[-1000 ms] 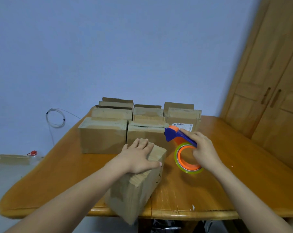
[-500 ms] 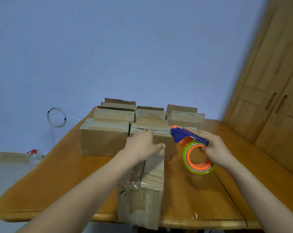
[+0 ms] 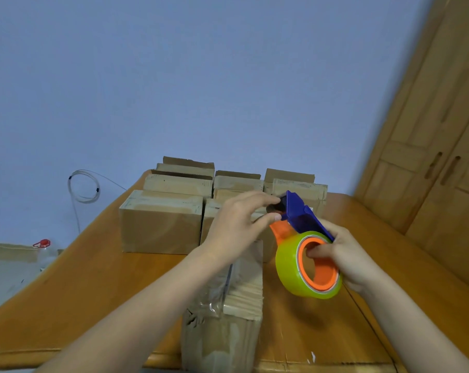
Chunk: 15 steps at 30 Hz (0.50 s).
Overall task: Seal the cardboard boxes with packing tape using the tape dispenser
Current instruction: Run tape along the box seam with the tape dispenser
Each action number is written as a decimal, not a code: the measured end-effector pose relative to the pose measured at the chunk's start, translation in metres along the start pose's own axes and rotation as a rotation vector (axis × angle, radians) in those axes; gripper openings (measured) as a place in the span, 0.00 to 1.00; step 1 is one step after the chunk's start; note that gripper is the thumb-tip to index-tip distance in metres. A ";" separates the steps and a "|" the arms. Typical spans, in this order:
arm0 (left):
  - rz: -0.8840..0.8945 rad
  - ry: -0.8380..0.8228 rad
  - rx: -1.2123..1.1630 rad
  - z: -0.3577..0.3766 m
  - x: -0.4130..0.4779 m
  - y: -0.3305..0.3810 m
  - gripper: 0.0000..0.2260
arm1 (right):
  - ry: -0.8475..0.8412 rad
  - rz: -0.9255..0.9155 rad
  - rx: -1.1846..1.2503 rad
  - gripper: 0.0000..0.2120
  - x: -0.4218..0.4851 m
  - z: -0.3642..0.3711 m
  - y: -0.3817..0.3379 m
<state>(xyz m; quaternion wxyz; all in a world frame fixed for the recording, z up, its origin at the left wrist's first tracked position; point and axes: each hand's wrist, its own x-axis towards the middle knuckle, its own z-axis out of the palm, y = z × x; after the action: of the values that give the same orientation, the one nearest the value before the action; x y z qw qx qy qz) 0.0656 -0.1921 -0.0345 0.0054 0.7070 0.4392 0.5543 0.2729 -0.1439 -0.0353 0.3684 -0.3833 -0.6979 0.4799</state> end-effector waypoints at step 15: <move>-0.003 -0.230 -0.011 -0.023 0.012 -0.021 0.14 | -0.013 -0.050 -0.106 0.24 0.006 0.003 -0.008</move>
<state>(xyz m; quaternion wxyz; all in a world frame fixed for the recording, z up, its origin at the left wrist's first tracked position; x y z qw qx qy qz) 0.0345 -0.1824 -0.0263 0.0608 0.7652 0.4338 0.4717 0.2659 -0.1422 -0.0277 0.3552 -0.3816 -0.7340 0.4354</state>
